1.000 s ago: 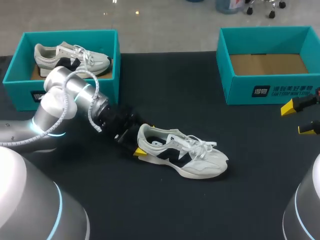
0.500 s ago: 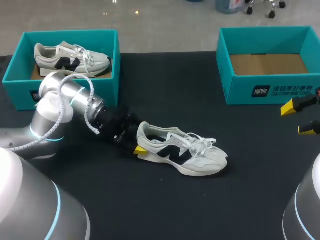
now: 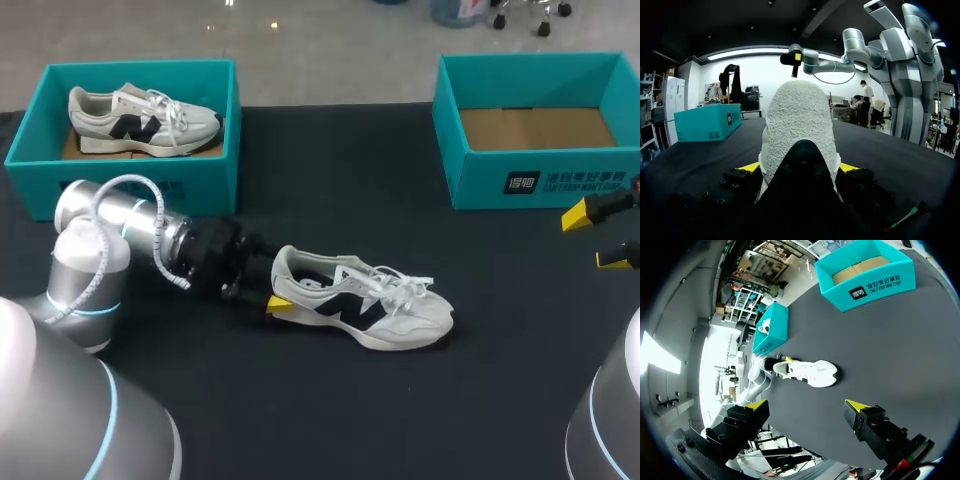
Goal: Take the shoe out of the shoebox, open the shoe tongue, remove and reinsert the insole, then place the shoe into the shoebox
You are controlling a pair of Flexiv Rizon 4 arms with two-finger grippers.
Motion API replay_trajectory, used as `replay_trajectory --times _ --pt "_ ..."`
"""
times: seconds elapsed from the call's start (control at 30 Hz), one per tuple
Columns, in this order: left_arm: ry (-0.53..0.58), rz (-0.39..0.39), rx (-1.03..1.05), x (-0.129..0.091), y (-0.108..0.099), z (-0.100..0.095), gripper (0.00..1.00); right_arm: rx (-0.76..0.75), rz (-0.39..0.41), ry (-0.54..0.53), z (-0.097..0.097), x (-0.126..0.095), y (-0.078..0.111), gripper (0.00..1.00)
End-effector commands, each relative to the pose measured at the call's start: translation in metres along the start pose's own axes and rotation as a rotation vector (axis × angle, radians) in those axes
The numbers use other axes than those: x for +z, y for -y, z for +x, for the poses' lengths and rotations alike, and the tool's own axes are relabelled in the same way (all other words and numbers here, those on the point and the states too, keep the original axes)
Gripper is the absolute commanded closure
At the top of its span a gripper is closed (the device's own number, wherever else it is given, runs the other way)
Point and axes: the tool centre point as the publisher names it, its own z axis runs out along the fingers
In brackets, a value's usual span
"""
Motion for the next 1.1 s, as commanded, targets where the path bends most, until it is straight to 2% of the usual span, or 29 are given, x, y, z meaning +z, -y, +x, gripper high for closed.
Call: replay_trajectory --times 0.03,0.27,0.57,0.9,1.1 --pt "0.039 -0.007 0.005 -0.004 0.007 0.005 1.0 0.002 -0.046 0.002 0.0 -0.003 0.01 0.0" --pt "0.059 -0.03 -0.004 -0.009 0.006 0.006 1.0 0.002 -0.046 0.002 0.0 -0.003 0.01 0.0" --pt "0.178 -0.011 -0.057 -0.015 0.007 0.006 1.0 0.002 -0.046 0.002 0.0 -0.003 0.01 0.0" --pt "0.218 -0.022 -0.131 -0.013 0.004 0.008 1.0 0.002 -0.046 0.002 0.0 -0.003 0.01 0.0" --pt "0.205 -0.049 -0.165 -0.011 -0.001 0.01 1.0 0.002 -0.046 0.002 0.0 -0.003 0.01 0.0"
